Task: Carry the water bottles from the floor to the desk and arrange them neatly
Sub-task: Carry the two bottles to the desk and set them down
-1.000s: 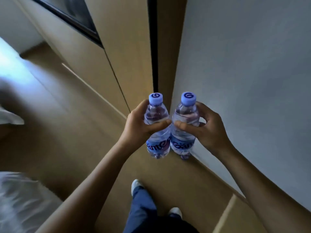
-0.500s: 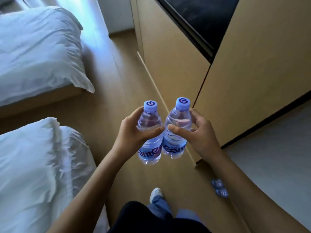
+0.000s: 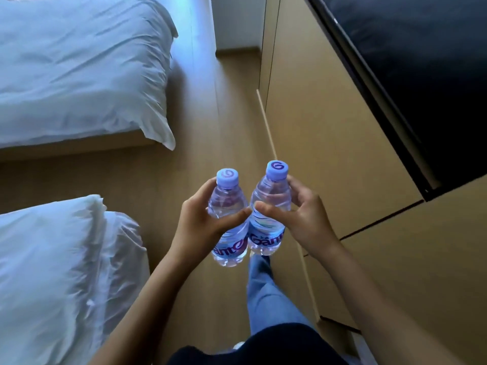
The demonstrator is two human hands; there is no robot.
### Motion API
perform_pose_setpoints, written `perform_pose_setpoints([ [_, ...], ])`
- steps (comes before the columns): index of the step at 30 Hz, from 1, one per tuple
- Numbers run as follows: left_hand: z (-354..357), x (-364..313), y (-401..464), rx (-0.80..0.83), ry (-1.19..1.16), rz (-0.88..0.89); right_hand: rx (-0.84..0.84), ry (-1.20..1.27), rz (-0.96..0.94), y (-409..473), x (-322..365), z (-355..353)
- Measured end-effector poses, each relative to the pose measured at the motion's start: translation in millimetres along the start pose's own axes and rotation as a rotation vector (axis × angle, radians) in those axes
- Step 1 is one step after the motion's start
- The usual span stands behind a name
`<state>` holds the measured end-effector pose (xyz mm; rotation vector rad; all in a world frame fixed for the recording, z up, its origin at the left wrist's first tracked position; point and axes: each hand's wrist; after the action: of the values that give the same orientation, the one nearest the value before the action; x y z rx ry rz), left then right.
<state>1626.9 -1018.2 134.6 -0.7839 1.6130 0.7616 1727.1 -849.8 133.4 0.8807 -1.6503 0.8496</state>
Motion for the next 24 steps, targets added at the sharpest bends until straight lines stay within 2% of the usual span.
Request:
perform_pose_setpoints([
  [11, -3.8, -4.3, 229.9, -0.128, -0.088, -0.004, 0.106, -0.024, -0.073, 254.1, 39.5, -25.8],
  [24, -90.3, 44.4, 513.0, -0.186, -0.047, -0.001, 0.135, -0.038, -0.091, 547.0, 73.3, 33.0],
])
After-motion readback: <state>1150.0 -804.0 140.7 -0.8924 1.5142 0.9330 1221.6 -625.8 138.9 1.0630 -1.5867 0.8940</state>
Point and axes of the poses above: each hand's wrist, its own y-axis towards the middle knuckle, its own z-axis out of the palm, x = y × z, and after that the axes turned 7 degrees about -y, right-handed
